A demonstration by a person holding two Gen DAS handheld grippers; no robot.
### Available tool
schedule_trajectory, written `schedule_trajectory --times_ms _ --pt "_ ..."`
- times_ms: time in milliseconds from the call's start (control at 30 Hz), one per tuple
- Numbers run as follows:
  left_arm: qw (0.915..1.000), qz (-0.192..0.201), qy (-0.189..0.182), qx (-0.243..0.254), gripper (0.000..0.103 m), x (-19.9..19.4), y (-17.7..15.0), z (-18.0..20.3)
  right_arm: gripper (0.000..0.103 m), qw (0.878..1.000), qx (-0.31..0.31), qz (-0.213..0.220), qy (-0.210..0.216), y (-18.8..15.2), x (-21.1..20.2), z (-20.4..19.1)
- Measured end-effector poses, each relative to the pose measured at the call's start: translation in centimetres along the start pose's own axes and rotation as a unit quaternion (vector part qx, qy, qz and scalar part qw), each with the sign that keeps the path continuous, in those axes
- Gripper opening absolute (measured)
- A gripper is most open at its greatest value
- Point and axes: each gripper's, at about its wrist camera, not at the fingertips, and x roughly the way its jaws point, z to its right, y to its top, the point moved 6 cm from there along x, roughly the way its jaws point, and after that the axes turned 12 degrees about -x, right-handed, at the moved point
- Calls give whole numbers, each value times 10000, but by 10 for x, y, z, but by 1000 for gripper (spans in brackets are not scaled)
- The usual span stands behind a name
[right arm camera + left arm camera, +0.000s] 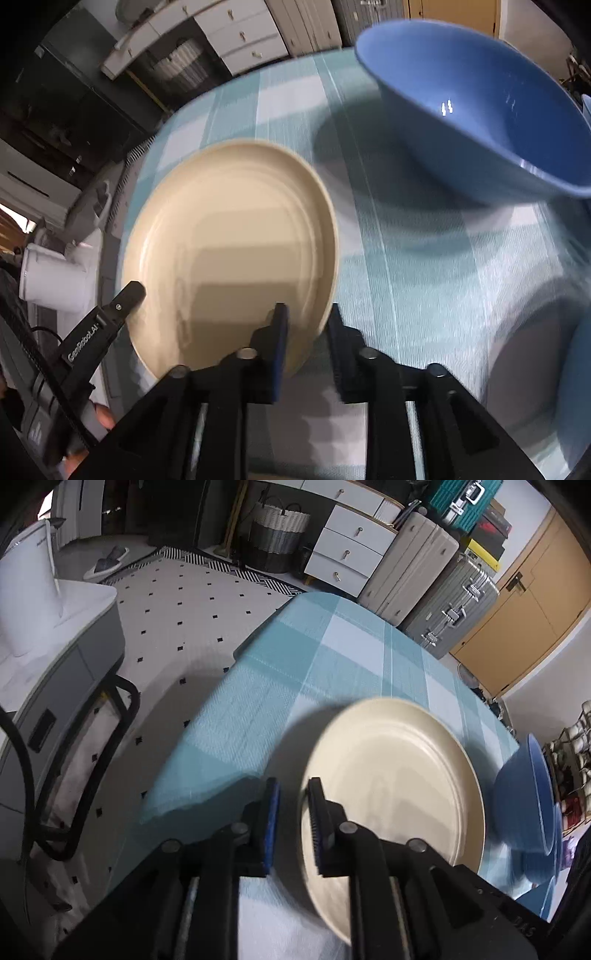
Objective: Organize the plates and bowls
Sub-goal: 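Lift the cream plate with both grippers and carry it toward the plate stack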
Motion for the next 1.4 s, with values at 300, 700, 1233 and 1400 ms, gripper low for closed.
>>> schedule_trajectory --times_ms 300,700,1233,1400 --pt "9998 -75 -116 138 21 16 12 18 51 9986 288 417 122 28 13 15" --pt "9983 235 252 466 18 17 13 21 14 9967 -527 453 -407 32 21 3" --pt "9982 328 290 399 13 6 8 15 10 9956 -572 704 -247 29 12 2" --pt "9986 316 204 374 11 3 6 12 9 9943 -631 827 -212 28 6 1"
